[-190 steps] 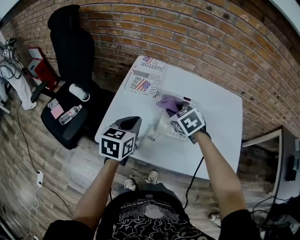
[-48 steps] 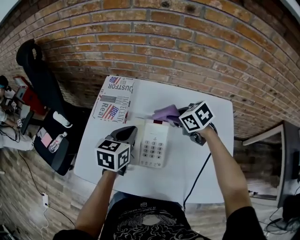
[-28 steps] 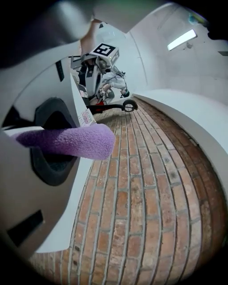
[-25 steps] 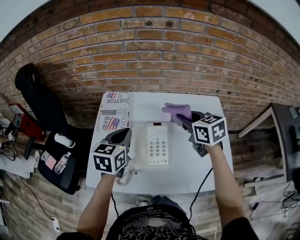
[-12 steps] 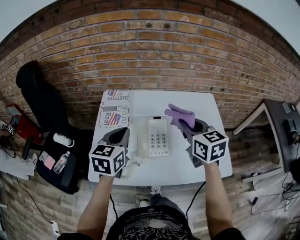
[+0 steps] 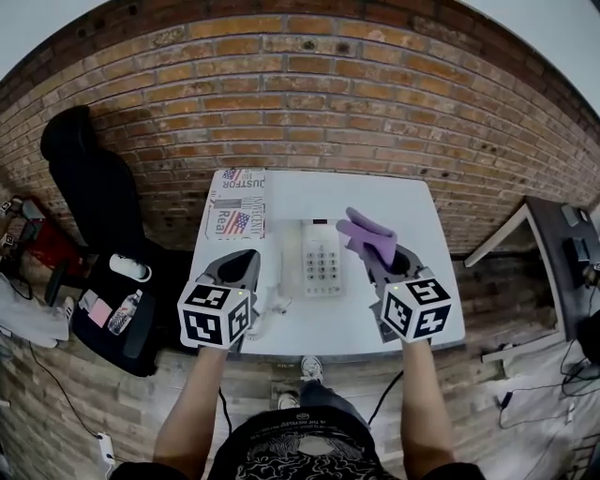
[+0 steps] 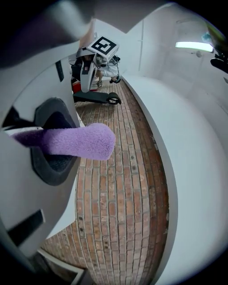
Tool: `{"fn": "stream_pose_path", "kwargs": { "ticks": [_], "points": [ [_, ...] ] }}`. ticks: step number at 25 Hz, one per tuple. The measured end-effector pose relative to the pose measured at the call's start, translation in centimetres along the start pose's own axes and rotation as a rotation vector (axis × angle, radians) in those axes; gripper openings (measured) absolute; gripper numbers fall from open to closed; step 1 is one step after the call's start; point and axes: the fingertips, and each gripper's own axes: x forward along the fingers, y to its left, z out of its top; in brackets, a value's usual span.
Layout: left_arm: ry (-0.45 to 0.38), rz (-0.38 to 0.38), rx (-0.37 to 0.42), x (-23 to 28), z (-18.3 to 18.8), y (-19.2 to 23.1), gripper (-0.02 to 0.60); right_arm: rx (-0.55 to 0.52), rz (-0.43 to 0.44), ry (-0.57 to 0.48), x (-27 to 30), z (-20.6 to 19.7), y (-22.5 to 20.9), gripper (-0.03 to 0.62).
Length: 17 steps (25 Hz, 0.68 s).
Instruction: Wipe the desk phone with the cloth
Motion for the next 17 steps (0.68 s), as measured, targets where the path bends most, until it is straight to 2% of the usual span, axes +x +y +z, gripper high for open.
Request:
{"fn": "stream_pose_path", "kwargs": {
  "ticks": [17],
  "points": [
    [0.008,-0.02,-0.002,-1.1,-0.6,-0.7,0.006,-0.007,0.001,-0.009,-1.1,0.0,1.7,0.043]
  ]
}}
